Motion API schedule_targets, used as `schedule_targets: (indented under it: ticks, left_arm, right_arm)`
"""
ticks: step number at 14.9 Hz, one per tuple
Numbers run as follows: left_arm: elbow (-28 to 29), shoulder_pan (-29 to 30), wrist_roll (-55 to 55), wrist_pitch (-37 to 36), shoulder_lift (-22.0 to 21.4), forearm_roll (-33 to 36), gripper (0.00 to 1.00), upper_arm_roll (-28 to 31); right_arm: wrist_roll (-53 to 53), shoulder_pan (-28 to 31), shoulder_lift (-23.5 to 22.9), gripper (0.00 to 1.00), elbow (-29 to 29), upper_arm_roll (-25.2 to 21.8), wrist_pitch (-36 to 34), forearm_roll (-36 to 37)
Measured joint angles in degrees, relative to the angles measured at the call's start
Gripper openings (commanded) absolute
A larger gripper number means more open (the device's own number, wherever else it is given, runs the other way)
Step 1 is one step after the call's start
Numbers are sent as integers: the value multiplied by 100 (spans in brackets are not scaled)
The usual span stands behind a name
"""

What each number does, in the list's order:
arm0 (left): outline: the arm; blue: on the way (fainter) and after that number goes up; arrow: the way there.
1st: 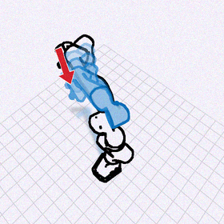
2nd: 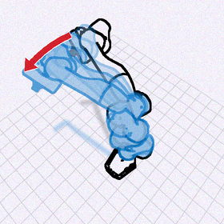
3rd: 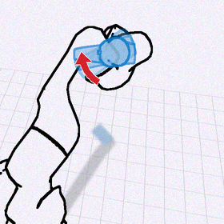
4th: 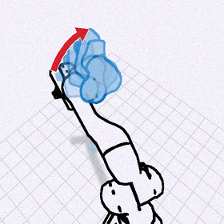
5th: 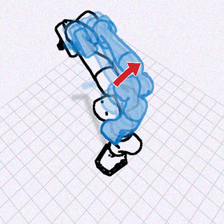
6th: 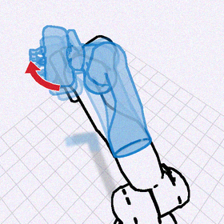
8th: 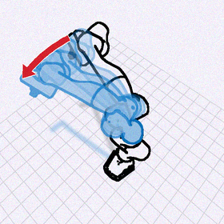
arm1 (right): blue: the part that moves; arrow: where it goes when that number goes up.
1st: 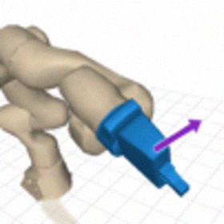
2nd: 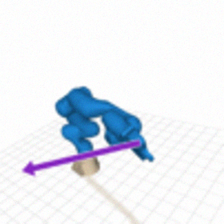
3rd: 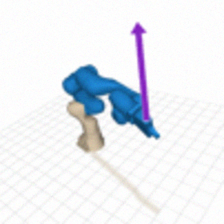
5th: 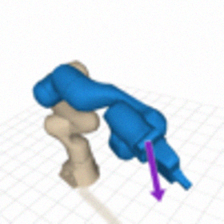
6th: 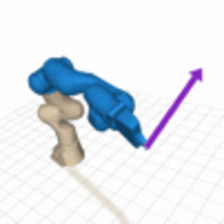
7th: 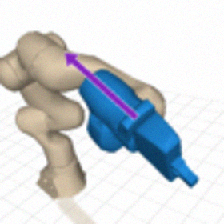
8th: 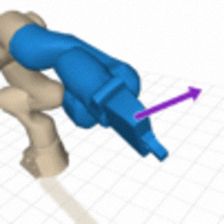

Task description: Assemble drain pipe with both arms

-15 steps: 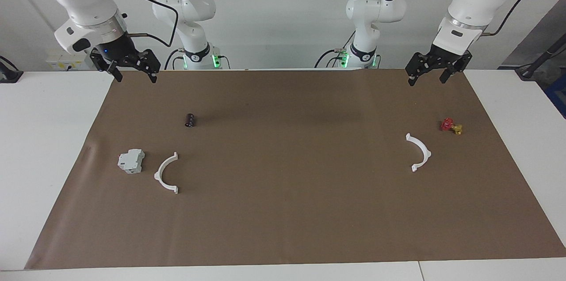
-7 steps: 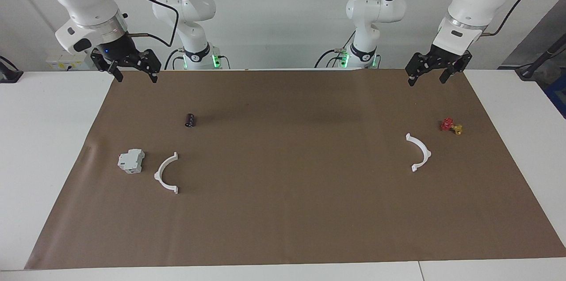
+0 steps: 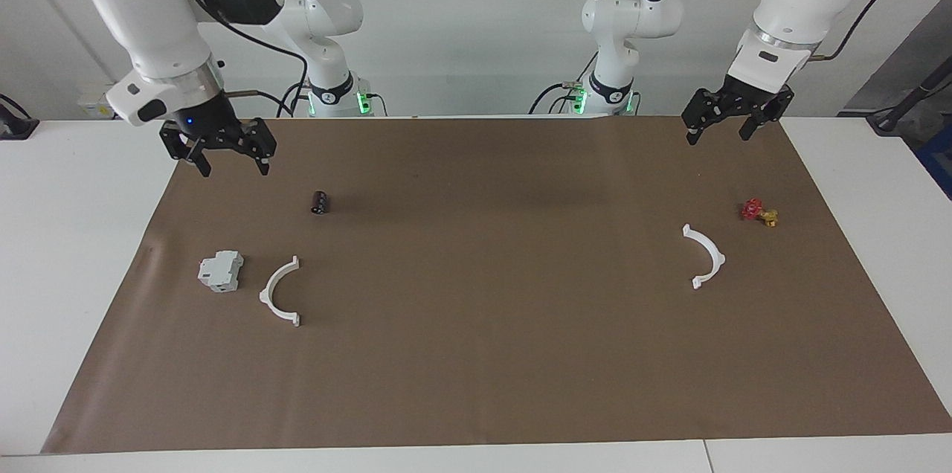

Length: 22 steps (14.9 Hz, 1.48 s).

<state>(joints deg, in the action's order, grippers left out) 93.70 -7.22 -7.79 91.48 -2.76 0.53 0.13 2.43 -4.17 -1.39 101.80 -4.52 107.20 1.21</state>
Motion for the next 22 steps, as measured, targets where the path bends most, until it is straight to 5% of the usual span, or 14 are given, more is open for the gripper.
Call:
schedule_targets:
  ticks: [7, 15, 17, 19, 22]
  left_arm:
    - [2, 0, 0, 3, 0, 0, 100, 0]
    - [24, 0, 0, 10, 0, 0, 100, 0]
    - [30, 0, 0, 12, 0, 0, 100, 0]
    - [34, 0, 0, 16, 0, 0, 100, 0]
    - [36, 0, 0, 20, 0, 0, 100, 0]
  right_arm:
    - [1297, 341, -1710, 100, 178, -20, 2085, -580]
    - [2400, 385, -2264, 94, 464, -2, 2871, -797]
    - [2602, 455, -2318, 70, 487, -7, 2908, -955]
    - [2724, 475, -2388, 0, 489, -9, 2950, -984]
    - [2782, 471, -2441, 0, 489, 3, 3089, -985]
